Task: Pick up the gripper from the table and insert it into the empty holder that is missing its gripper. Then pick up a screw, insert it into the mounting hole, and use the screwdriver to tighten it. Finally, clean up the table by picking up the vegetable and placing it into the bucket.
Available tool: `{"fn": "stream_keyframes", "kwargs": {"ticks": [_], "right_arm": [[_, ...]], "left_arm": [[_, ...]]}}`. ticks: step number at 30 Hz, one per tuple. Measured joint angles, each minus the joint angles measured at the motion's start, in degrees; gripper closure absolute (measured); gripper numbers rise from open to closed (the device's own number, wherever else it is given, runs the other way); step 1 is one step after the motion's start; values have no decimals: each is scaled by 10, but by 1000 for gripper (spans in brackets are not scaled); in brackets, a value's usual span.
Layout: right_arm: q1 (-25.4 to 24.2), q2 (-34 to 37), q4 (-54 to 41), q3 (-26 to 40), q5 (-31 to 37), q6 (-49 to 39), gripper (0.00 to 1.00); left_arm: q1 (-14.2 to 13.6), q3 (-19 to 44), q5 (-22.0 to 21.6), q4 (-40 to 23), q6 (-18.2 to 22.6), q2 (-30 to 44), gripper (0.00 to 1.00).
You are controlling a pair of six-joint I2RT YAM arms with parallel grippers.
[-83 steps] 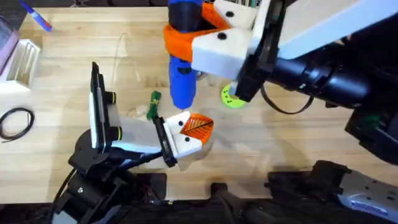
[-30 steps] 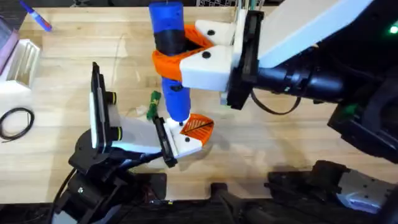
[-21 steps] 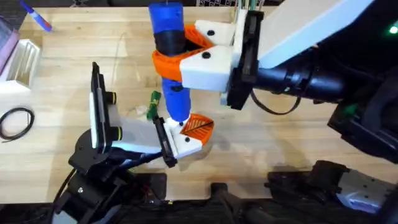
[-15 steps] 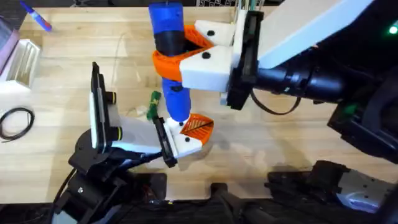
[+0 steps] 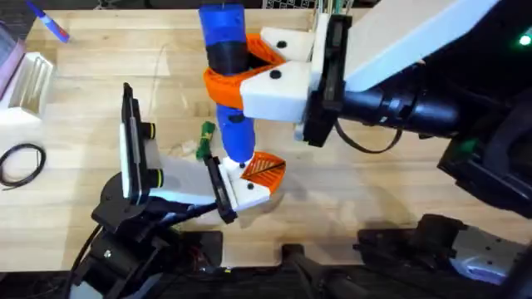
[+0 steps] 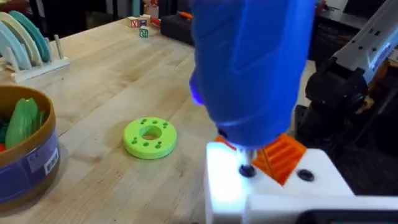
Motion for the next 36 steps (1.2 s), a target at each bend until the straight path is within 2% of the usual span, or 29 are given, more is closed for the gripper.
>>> {"fn": "stream_keyframes", "kwargs": {"ticks": [9,14,22,25,29,36], "right_arm": [[-13,0,51,-11,-11,-1,979],[-26,-24,85,-11,-6,-3,979],[-46,-29,54,-11,-6,-17,979],[-75,-29,-8,-11,7,-62,979],[-138,-17,-107,-11,81,-161,979],[-285,83,-169,-11,224,-333,979]], "left_arm": [[0,0,-12,1,0,-1,991],[0,0,-12,1,0,-1,991],[0,0,-12,1,0,-1,991],[0,0,-12,1,0,-1,991],[0,0,-12,1,0,-1,991],[0,0,-12,1,0,-1,991]]}}
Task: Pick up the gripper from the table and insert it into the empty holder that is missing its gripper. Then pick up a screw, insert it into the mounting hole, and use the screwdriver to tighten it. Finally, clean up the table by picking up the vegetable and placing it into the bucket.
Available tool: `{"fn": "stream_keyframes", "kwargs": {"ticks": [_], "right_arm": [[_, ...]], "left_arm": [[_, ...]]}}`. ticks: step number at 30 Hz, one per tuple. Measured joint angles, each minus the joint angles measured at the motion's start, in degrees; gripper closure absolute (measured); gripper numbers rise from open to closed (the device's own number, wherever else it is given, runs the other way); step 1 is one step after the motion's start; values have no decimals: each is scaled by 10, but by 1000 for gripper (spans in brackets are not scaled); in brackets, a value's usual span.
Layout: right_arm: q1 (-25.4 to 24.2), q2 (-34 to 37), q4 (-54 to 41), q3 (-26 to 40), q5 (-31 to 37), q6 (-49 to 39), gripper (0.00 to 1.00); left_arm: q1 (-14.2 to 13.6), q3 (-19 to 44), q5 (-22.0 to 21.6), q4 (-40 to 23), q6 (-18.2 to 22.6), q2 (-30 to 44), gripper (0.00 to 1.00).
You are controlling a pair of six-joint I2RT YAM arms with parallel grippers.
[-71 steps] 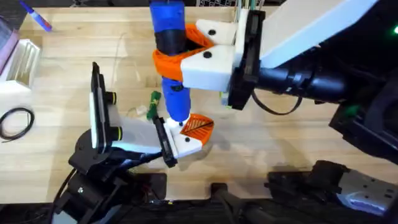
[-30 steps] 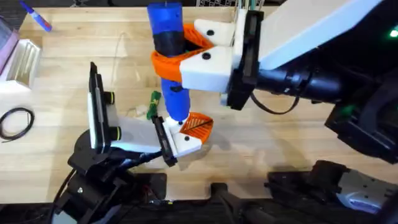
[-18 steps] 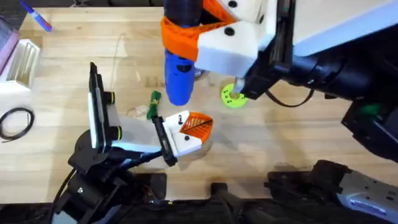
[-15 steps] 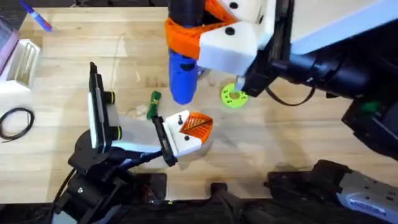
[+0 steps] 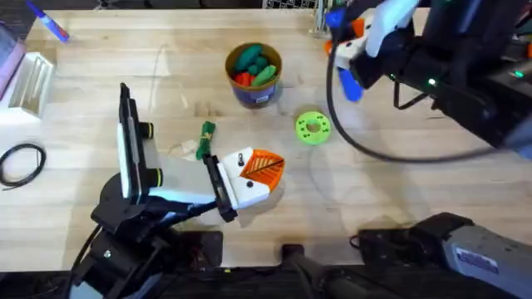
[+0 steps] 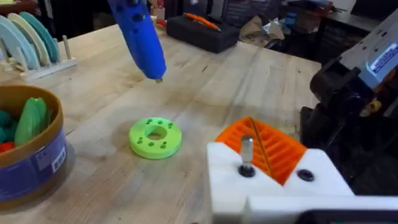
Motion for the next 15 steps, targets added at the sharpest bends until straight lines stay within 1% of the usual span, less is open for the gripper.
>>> {"fn": "stream_keyframes", "kwargs": {"ticks": [3,5,10,12,15], "right_arm": [[-47,60,-7,0,50,-86,979],[-65,99,-10,0,78,-149,979],[-70,180,-36,0,105,-295,979],[-69,210,-47,0,109,-342,979],[-66,240,-71,2,118,-390,979]], "left_arm": [[0,0,0,0,0,0,991],[0,0,0,0,0,0,991],[0,0,0,0,0,0,991],[0,0,0,0,0,0,991],[0,0,0,0,0,0,991]]}}
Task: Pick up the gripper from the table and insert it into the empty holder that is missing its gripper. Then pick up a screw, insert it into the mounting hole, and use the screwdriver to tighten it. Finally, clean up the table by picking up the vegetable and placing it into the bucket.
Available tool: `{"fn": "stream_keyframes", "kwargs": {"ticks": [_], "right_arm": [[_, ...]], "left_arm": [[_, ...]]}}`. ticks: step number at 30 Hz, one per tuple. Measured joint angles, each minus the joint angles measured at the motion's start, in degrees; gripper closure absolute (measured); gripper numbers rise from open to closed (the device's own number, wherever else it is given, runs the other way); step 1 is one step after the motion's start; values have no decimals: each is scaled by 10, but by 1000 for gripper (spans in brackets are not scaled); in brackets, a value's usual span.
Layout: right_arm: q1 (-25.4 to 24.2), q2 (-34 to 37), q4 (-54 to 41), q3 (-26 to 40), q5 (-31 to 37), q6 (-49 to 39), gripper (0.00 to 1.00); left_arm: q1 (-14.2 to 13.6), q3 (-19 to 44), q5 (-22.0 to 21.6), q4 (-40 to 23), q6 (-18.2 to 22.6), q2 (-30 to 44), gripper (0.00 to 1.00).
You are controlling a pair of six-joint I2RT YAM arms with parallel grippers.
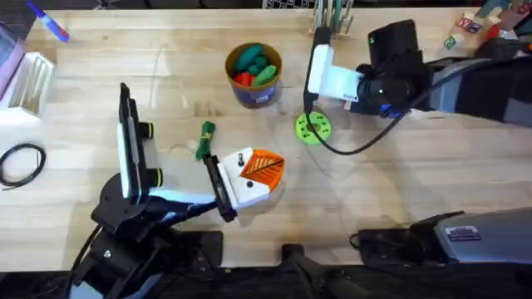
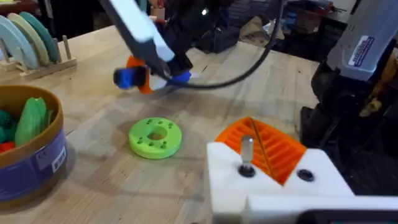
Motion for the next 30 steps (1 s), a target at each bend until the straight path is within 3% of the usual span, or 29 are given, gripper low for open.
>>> {"fn": "stream_keyframes", "kwargs": {"ticks": [4,10,11,14,18,19,26,28,30], "right_arm": [[3,10,-44,11,7,-32,959],[18,6,-66,29,20,-41,125],[22,4,-71,32,21,-37,92],[32,4,-80,33,31,-15,74],[42,-1,-93,33,42,69,73],[44,-4,-99,33,42,92,73],[51,-37,-135,38,33,208,70],[52,-48,-138,47,33,220,70],[54,-61,-138,57,33,230,70]], "left_arm": [[0,0,0,0,0,0,991],[0,0,0,0,0,0,944],[0,0,0,0,0,0,902],[0,0,0,0,0,0,734],[0,0,0,0,1,0,110],[0,0,0,0,0,0,42],[0,-2,-25,28,0,0,15],[0,-1,-46,39,-6,0,15],[0,8,-80,8,-25,0,15]]}}
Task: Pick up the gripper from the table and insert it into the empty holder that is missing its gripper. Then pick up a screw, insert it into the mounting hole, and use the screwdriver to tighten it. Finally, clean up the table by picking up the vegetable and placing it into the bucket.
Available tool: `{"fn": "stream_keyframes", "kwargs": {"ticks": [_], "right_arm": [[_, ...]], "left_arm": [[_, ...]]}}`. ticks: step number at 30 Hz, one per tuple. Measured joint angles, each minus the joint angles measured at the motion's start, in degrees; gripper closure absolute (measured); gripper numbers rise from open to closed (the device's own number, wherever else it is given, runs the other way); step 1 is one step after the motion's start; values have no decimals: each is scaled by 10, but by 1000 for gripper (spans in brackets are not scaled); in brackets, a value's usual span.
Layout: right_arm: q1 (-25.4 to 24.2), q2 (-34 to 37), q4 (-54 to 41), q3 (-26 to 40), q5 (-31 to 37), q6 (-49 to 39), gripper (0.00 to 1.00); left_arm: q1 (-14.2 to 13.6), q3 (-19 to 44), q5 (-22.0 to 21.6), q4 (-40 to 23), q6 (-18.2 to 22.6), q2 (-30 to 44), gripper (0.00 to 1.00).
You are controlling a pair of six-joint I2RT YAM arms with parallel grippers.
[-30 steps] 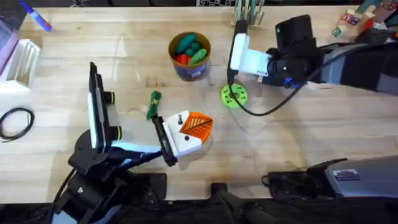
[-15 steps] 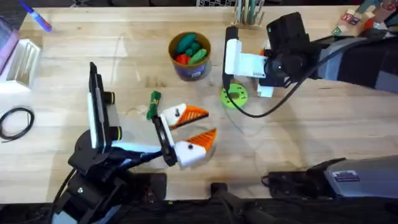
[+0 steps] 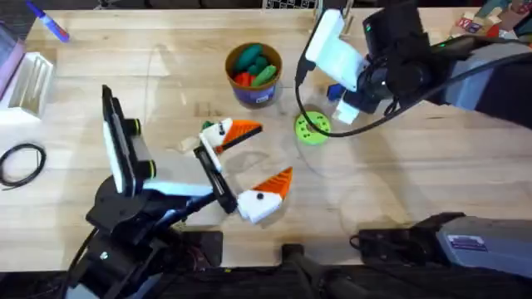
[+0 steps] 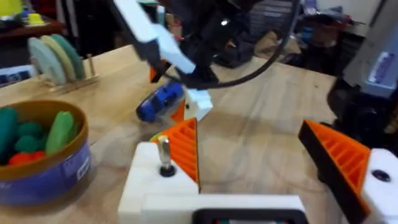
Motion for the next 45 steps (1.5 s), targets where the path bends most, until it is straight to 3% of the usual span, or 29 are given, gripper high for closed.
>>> {"fn": "stream_keyframes", "kwargs": {"ticks": [2,3,8,11,14,18,29,38,42,43,45], "right_arm": [[5,-11,0,7,0,5,70],[13,-23,0,16,0,10,68],[18,-25,0,23,0,13,67],[18,-25,0,25,0,14,67],[19,-25,0,25,0,14,68],[20,-25,0,25,0,14,68],[20,-25,-5,25,0,14,66],[20,-25,-5,25,0,14,66],[20,-25,-5,25,0,14,66],[20,-25,-5,25,0,14,66],[20,-25,-5,25,0,14,66]], "left_arm": [[0,26,-43,-60,-16,2,15],[0,108,-133,-171,-31,22,15],[0,261,-284,-323,-57,112,15],[0,325,-350,-394,-84,201,15],[0,358,-386,-439,-104,293,15],[17,366,-406,-453,-140,405,15],[129,366,-406,-380,-216,587,15],[134,366,-387,-356,-241,679,10],[134,366,-384,-336,-241,721,149],[134,366,-383,-332,-243,730,227],[134,366,-383,-325,-245,747,490]]}}
